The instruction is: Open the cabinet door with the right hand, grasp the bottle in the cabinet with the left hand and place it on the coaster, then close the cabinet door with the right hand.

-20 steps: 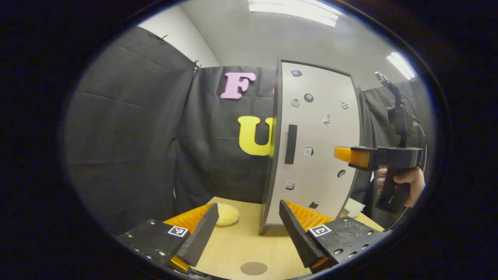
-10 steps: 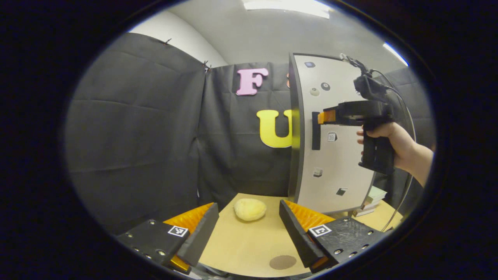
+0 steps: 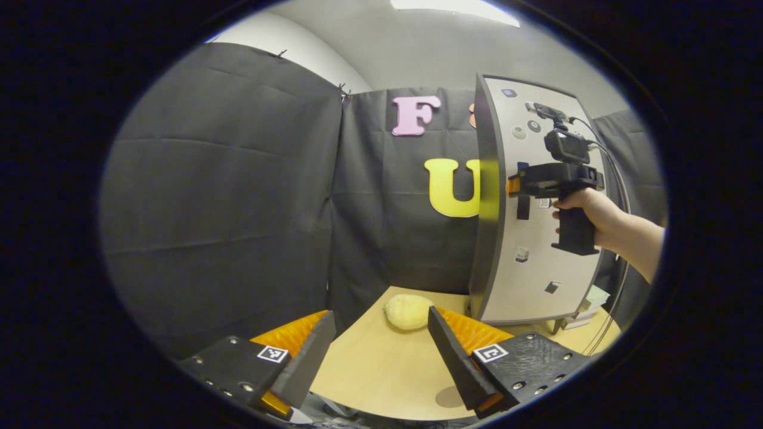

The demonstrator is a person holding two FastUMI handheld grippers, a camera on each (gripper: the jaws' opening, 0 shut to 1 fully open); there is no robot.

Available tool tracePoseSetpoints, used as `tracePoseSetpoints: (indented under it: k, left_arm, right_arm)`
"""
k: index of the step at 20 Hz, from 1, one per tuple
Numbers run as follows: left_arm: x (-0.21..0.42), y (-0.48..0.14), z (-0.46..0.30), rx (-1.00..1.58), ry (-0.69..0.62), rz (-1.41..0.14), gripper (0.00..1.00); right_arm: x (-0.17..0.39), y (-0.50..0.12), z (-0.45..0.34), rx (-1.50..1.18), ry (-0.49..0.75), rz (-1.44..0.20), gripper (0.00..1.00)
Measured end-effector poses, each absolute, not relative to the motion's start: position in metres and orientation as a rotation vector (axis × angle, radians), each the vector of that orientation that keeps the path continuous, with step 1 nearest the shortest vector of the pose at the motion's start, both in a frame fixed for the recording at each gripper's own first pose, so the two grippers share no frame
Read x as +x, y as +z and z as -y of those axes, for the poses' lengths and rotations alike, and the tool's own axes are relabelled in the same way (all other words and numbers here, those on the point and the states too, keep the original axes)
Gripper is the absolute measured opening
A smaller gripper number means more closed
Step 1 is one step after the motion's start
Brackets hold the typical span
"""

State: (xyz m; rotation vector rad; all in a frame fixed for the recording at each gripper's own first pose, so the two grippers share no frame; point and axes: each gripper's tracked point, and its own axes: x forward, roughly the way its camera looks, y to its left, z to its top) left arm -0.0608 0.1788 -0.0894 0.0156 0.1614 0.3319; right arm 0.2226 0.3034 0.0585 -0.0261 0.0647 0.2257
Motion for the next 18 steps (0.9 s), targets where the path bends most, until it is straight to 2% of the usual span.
tracePoseSetpoints:
  k: [1,2,3,4,5,7,11,13,17,18]
  left_arm:
    - [-0.061,-0.091,-0.181,0.014,0.330,-0.164,0.96]
    - [-0.061,-0.090,-0.182,0.014,0.330,-0.164,0.96]
    - [-0.062,-0.090,-0.183,0.014,0.329,-0.160,0.96]
    - [-0.062,-0.088,-0.184,0.015,0.329,-0.155,0.96]
    - [-0.063,-0.087,-0.184,0.015,0.328,-0.150,0.96]
    - [-0.066,-0.086,-0.184,0.017,0.328,-0.147,0.96]
    - [-0.076,-0.090,-0.182,0.000,0.326,-0.150,0.96]
    - [-0.080,-0.091,-0.180,-0.016,0.323,-0.154,0.96]
    - [-0.087,-0.088,-0.173,-0.011,0.318,-0.142,0.96]
    - [-0.088,-0.087,-0.172,-0.013,0.316,-0.138,0.96]
  right_arm:
    - [0.225,0.059,-0.305,-0.029,0.214,-0.065,0.84]
    - [0.226,0.058,-0.306,-0.028,0.207,-0.069,0.84]
    - [0.229,0.057,-0.309,-0.030,0.203,-0.079,0.78]
    - [0.229,0.056,-0.309,-0.032,0.191,-0.091,0.69]
    - [0.230,0.054,-0.308,-0.034,0.174,-0.104,0.55]
    - [0.228,0.055,-0.306,-0.011,0.151,-0.118,0.40]
    - [0.227,0.053,-0.306,-0.007,0.123,-0.141,0.36]
    - [0.228,0.053,-0.306,-0.046,0.121,-0.144,0.31]
    - [0.227,0.049,-0.306,-0.015,0.162,-0.169,0.16]
    - [0.225,0.051,-0.306,-0.028,0.173,-0.167,0.15]
